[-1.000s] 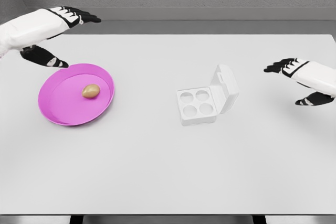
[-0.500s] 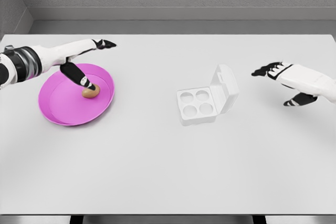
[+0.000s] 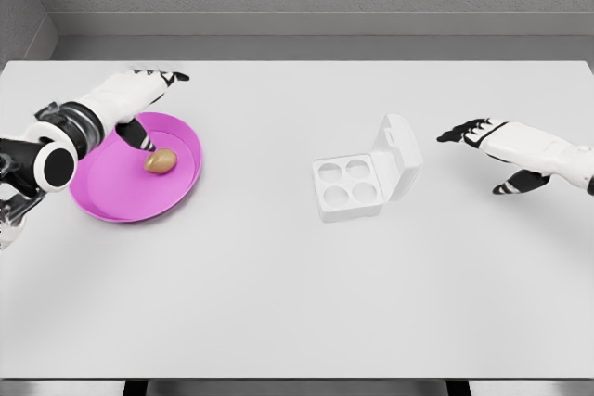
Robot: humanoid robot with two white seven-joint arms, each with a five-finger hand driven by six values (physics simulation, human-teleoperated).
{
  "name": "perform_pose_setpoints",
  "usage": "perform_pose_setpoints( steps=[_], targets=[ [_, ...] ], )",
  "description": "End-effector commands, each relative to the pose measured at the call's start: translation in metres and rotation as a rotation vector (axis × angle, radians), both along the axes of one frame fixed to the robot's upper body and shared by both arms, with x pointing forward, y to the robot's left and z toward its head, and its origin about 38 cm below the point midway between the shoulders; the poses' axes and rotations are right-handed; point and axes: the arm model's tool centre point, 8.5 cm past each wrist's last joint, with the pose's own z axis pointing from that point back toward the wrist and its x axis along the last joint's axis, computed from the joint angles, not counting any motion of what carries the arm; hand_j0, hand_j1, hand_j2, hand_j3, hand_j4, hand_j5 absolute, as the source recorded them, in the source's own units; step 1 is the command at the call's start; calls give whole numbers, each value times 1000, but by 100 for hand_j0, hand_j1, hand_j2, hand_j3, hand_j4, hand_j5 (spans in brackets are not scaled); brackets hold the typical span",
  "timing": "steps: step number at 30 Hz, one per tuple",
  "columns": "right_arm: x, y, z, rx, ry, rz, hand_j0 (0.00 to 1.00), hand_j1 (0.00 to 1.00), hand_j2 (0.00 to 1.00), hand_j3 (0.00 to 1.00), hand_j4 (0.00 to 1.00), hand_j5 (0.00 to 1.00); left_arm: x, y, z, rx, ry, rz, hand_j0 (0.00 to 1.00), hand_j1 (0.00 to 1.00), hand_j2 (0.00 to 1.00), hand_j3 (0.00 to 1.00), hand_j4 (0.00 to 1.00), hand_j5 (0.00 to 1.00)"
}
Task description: Pack egg into the box and close the box lid
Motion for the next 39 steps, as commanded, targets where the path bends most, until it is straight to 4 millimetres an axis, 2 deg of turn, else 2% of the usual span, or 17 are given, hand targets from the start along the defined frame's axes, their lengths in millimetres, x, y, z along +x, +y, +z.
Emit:
perform_pose_setpoints(
  steps=[1, 5, 10, 13, 17, 32, 39],
  targets=[
    [0, 0, -1, 7, 5, -3, 100, 100, 100, 100, 100, 100, -4, -4, -11, 48, 3, -19, 100, 100, 100, 100, 100, 100],
    [0, 0, -2, 10, 7, -4, 100, 100, 100, 100, 100, 100, -8, -11, -24, 61, 31, -42, 100, 100, 100, 100, 100, 100],
    [0, -1, -3, 5, 13, -4, 100, 100, 100, 100, 100, 100, -10, -12, -29, 56, 42, -40, 98, 98, 98, 98, 98, 98],
    [-1, 1, -6, 0, 21, 1, 100, 100, 100, 100, 100, 100, -11, -11, -31, 56, 48, -39, 88, 88, 88, 88, 88, 88],
    [-1, -4, -7, -6, 27, -11, 100, 100, 100, 100, 100, 100, -14, -10, -39, 56, 66, -30, 85, 85, 85, 85, 85, 85],
    [-1, -3, -8, -5, 27, -10, 100, 100, 100, 100, 100, 100, -18, -6, -52, 60, 96, -15, 85, 85, 85, 85, 85, 85],
    [-1, -4, -8, -7, 29, -11, 100, 100, 100, 100, 100, 100, -13, 5, -59, 71, 111, 23, 84, 84, 84, 84, 84, 84]
  ],
)
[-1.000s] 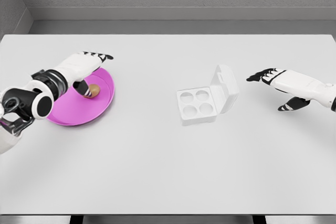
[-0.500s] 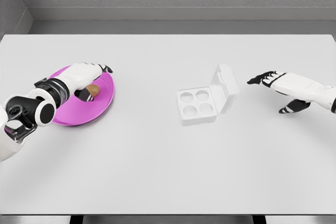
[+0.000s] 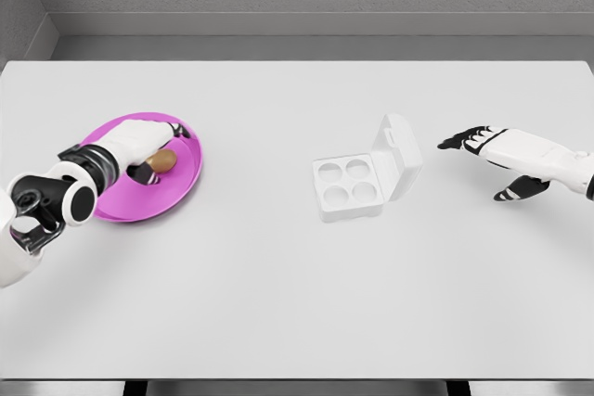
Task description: Pack egg into the box and close the box lid
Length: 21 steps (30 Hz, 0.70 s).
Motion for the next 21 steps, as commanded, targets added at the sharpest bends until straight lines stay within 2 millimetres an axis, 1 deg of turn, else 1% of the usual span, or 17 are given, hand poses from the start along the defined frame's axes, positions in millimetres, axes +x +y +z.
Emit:
perform_pose_setpoints(
  steps=[1, 4, 7, 13, 14, 15, 18, 21],
  targets=[
    [0, -1, 0, 6, 1, -4, 100, 100, 100, 100, 100, 100, 2, 3, 0, 6, -2, 8, 83, 83, 83, 83, 83, 83],
    [0, -1, 0, 6, 1, -4, 100, 100, 100, 100, 100, 100, 2, 3, 0, -2, -11, 10, 83, 83, 83, 83, 83, 83],
    [0, -1, 1, 5, 0, -3, 100, 100, 100, 100, 100, 100, 5, 5, 5, -10, -22, 18, 83, 83, 83, 83, 83, 83],
    [0, -6, -2, 0, 9, -17, 100, 100, 100, 100, 100, 100, 5, 5, 5, -28, -9, 32, 83, 83, 83, 83, 83, 83],
    [0, -6, -2, 0, 9, -17, 100, 100, 100, 100, 100, 100, 5, 2, 4, -37, -7, 27, 83, 83, 83, 83, 83, 83],
    [0, -6, -2, 0, 9, -19, 100, 100, 100, 100, 100, 100, 6, -7, 5, -59, -11, 18, 82, 82, 82, 82, 82, 82],
    [0, -8, -3, -2, 12, -25, 100, 100, 100, 100, 100, 100, 6, -6, 2, -60, -2, 26, 82, 82, 82, 82, 82, 82],
    [0, -8, -3, -2, 12, -25, 100, 100, 100, 100, 100, 100, 6, -5, 3, -79, 5, 32, 82, 82, 82, 82, 82, 82]
  ],
)
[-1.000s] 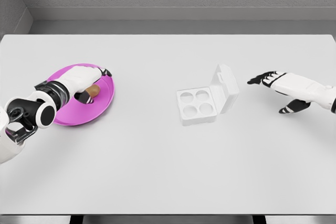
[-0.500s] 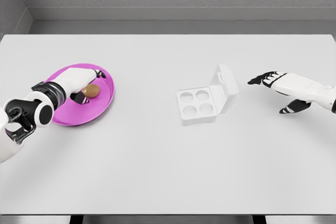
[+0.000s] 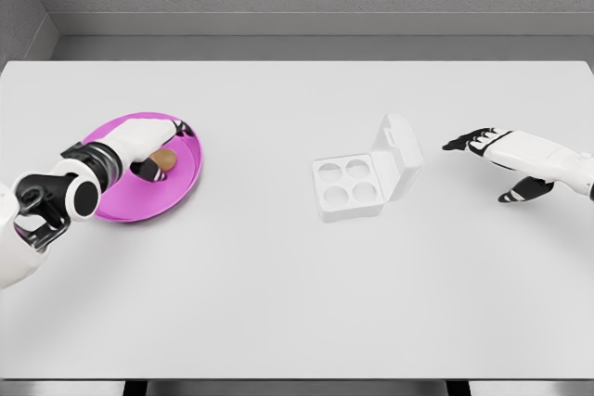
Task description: Pack egg into the box and close the box lid
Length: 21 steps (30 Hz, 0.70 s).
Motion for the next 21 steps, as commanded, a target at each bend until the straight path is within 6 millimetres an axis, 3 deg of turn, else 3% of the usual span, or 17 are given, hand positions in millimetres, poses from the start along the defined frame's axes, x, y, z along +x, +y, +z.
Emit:
perform_pose_setpoints(
  steps=[1, 21],
  targets=[
    [0, -2, 0, 4, 1, -6, 100, 100, 100, 100, 100, 100, 0, -1, 1, -14, 5, 1, 82, 82, 82, 82, 82, 82],
    [0, -4, 0, 0, 4, -12, 100, 100, 100, 100, 100, 100, -2, 9, -8, -28, 25, 34, 79, 79, 79, 79, 79, 79]
  ],
)
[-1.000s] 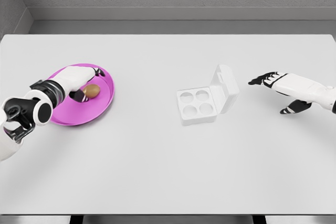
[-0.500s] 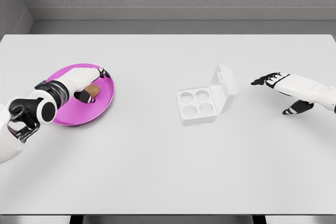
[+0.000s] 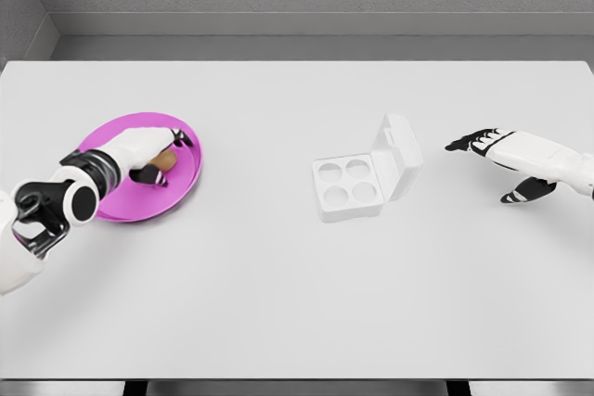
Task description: Pack egg into the box and close the box lid
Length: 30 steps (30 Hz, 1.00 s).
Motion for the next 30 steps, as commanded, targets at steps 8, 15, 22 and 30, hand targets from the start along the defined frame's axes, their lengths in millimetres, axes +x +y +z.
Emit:
perform_pose_setpoints(
  steps=[8, 15, 22, 30],
  targets=[
    [0, -1, 1, 4, 0, -4, 100, 100, 100, 100, 100, 100, 3, 3, 5, 0, -23, 10, 74, 74, 74, 74, 74, 74],
    [0, -2, 1, 2, -1, -7, 100, 100, 100, 100, 100, 100, 1, 3, 2, 0, -16, 10, 73, 73, 73, 73, 73, 73],
    [0, -4, 1, 1, 1, -11, 100, 100, 100, 100, 100, 100, 1, 4, 1, 0, -15, 12, 72, 72, 72, 72, 72, 72],
    [0, -4, 1, 1, 1, -11, 100, 100, 100, 100, 100, 100, 1, 5, 0, 1, -13, 13, 67, 67, 67, 67, 67, 67]
  ],
)
